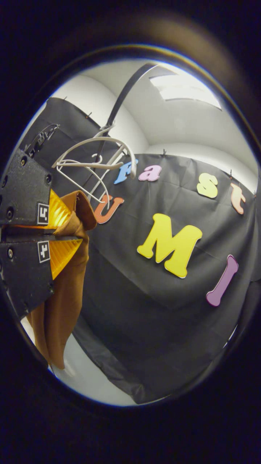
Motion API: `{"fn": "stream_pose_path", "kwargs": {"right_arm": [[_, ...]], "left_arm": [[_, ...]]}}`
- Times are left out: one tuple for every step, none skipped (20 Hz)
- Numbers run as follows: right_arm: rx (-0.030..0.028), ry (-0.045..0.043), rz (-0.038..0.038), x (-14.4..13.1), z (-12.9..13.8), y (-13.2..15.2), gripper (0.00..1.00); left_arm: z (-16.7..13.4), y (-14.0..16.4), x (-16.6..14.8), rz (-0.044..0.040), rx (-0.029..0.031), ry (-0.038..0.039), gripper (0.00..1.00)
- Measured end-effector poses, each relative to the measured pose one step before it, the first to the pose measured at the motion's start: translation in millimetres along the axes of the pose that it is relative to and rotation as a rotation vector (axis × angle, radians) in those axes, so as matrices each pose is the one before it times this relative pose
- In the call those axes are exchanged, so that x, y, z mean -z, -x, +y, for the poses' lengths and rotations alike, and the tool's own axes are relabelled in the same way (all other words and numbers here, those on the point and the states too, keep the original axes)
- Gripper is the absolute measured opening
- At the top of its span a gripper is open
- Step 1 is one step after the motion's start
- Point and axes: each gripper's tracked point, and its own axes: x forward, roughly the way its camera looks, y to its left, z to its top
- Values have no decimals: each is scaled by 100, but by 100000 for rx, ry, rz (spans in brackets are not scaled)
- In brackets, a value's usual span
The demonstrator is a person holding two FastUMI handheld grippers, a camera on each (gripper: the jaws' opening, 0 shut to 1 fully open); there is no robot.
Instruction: Grasp the clothes on the hanger with both hands and then place them into the laundry hamper below.
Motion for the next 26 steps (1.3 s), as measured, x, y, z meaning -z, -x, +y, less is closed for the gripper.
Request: {"fn": "stream_pose_path", "kwargs": {"right_arm": [[-491, 444, 493, 353, 504, 363, 3], [-646, 850, 101, 373, 707, 551, 3], [-743, 714, -107, 244, 827, 411, 3], [-1079, 441, -64, 304, 1122, 317, 3], [-1131, 707, -159, 311, 1195, 11, 3], [-1275, 631, -176, 420, 1422, 116, 3], [-1242, 470, -182, 639, 1285, 149, 3], [-919, 167, 261, 1042, 1318, 501, 3], [-1304, -35, 86, 1084, 1351, 165, 4], [-1776, -110, -86, 1040, 1407, 19, 4], [-2261, 301, 243, 973, 1378, -214, 4], [-1986, 31, -518, 800, 1290, -578, 3], [-1762, -686, 28, 879, 1019, -594, 4], [-1140, -1435, 812, 1329, 928, -323, 3], [-957, -572, 929, 1031, 745, -125, 4], [-433, -96, 791, 761, 681, -105, 4], [225, 969, 1766, 904, 251, -265, 3], [904, 1052, 1545, 813, -166, -196, 3], [1287, 809, 2121, 924, -276, -209, 3], [1324, 459, 1551, 1099, -291, 171, 3], [1610, -718, 1074, 871, -641, 98, 3], [1656, -1389, 1654, 1158, -804, 409, 3], [2200, -1473, 1300, 723, -1008, 56, 3], [2145, -651, 1553, 555, -1286, 0, 3], [2736, -649, 823, 304, -1219, -123, 3], [2371, -356, 1187, 502, -1198, 89, 3]], "left_arm": [[-455, 286, 332, 900, 833, -72, 1], [-322, 408, 162, 495, 581, -964, 1], [-422, 412, -12, 44, 1165, -885, 1], [-711, 393, -361, -499, 1938, -749, 1], [-564, 178, -394, -347, 1610, -751, 1], [-758, 293, -484, -582, 2589, -384, 1], [-937, 413, -432, -828, 3062, -98, 1], [-1022, 410, -532, -306, 3254, 155, 1], [-993, 385, -306, 135, 3343, -214, 1], [-975, 372, -259, 570, 2932, -904, 1], [-1113, 81, -256, 747, 2750, -1473, 1], [-1203, -36, -120, 887, 2912, -1483, 7], [-1080, 59, 135, 1267, 2883, -1305, 7], [-1092, 185, 73, 526, 2906, -1425, 7], [-995, 80, 351, 659, 2416, -1884, 7], [-677, 83, 462, 1136, 1750, -1281, 7], [-516, -100, 512, 788, 1554, -1055, 7], [-146, -29, 560, 1320, 627, -693, 7], [-194, 45, 631, 1461, 1120, 279, 7], [-209, 71, 821, 1360, 1043, 428, 6], [-104, 92, 855, 1308, 766, -407, 7], [94, -129, 1119, 1998, -24, -957, 7], [-223, -320, 1025, 1747, 1022, -674, 7], [-127, -435, 1064, 1965, 536, -75, 7], [-297, -590, 1190, 2246, 1200, 239, 7], [57, -440, 1185, 2149, 119, -91, 7]]}}
